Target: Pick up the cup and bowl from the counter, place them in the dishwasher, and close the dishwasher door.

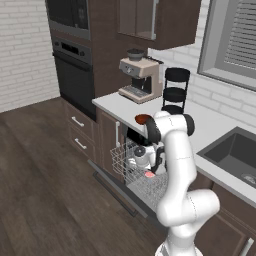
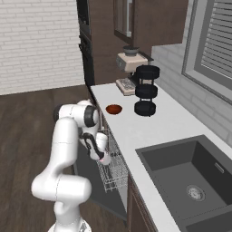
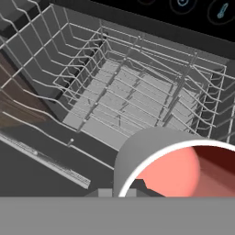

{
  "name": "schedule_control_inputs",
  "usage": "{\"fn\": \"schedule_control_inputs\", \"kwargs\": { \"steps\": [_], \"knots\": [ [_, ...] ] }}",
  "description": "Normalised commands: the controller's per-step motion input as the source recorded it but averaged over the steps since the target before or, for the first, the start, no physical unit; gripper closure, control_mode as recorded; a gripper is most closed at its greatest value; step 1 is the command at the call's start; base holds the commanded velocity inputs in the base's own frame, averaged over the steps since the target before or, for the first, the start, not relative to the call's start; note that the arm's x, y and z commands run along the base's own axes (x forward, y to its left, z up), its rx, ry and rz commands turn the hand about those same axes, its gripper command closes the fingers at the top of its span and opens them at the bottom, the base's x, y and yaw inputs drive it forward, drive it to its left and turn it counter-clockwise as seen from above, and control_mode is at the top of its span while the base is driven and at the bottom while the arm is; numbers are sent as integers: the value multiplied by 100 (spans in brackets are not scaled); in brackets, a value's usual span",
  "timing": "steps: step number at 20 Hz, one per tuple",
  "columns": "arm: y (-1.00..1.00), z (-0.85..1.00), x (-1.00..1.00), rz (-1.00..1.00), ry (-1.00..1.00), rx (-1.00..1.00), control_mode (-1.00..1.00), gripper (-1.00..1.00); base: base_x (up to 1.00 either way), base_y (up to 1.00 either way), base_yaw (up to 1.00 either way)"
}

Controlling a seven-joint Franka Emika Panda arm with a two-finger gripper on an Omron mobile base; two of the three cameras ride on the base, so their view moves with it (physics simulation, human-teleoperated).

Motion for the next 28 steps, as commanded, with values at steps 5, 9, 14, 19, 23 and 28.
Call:
{"fn": "schedule_control_inputs", "kwargs": {
  "steps": [5,9,14,19,23,28],
  "knots": [
    [0,-5,1,-1,6,1,-100,100,0,0,0],
    [1,-10,0,0,17,0,-100,100,0,0,0],
    [1,-8,0,0,0,0,-100,100,0,0,0],
    [4,0,0,0,0,0,-100,-100,0,0,0],
    [0,10,-6,0,-6,0,-100,-100,0,0,0],
    [0,27,-3,-3,-7,-5,-100,-100,0,0,0]
  ]
}}
